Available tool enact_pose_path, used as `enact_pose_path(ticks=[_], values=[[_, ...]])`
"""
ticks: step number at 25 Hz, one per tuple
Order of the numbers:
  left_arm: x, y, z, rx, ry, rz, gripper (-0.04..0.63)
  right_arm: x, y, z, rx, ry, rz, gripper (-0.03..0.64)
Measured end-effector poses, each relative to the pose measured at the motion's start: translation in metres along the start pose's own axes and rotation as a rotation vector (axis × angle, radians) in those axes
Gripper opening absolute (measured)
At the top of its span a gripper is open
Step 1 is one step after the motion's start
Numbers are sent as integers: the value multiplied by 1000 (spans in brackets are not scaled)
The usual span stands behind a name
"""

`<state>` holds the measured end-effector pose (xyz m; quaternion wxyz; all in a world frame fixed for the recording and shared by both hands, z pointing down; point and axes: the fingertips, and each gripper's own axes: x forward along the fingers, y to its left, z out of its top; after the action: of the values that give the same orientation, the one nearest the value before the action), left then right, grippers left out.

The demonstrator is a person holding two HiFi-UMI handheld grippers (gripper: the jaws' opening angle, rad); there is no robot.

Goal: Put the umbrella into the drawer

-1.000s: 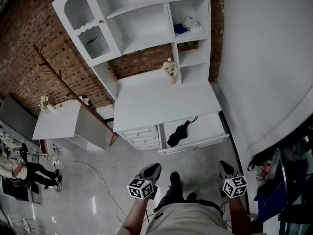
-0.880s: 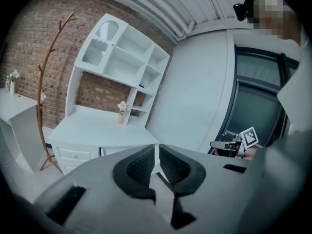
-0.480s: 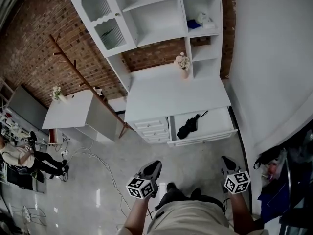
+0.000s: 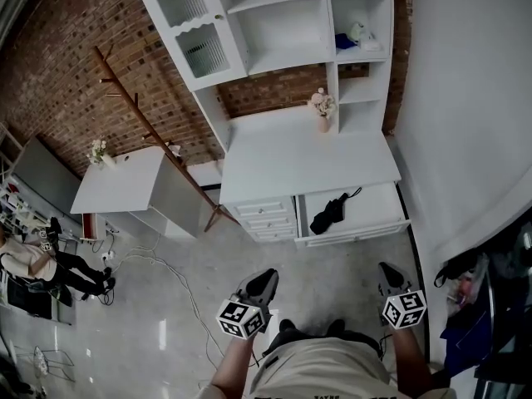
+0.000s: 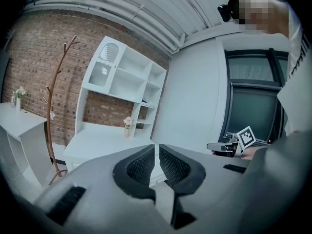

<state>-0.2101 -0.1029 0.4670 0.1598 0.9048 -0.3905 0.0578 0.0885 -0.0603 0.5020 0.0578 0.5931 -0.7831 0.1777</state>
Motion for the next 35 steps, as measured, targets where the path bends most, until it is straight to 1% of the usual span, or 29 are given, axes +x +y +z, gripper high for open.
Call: enact_pose_path(ticks=[5, 9, 12, 19, 24, 30, 35], values=[[-5, 26, 16, 76, -15, 9, 48, 2, 23, 23, -99, -33, -42, 34], [-4, 36, 32, 146, -23, 6, 48, -1, 28, 38, -102, -66, -84, 34], [-3, 41, 33, 181, -23, -16, 48, -5, 30, 46, -114, -81, -102, 34], [3, 45, 41, 189, -35, -45, 48, -8, 32, 60, -133, -104, -112, 34], [4, 46, 47, 165, -31, -36, 48, -7, 32, 61, -125, -104, -116, 34], [4, 46, 42, 148, -23, -38, 48, -7, 32, 59, -109, -103, -114, 34], [3, 49, 45, 140, -36, -31, 48, -5, 33, 60, -100, -107, -114, 34]])
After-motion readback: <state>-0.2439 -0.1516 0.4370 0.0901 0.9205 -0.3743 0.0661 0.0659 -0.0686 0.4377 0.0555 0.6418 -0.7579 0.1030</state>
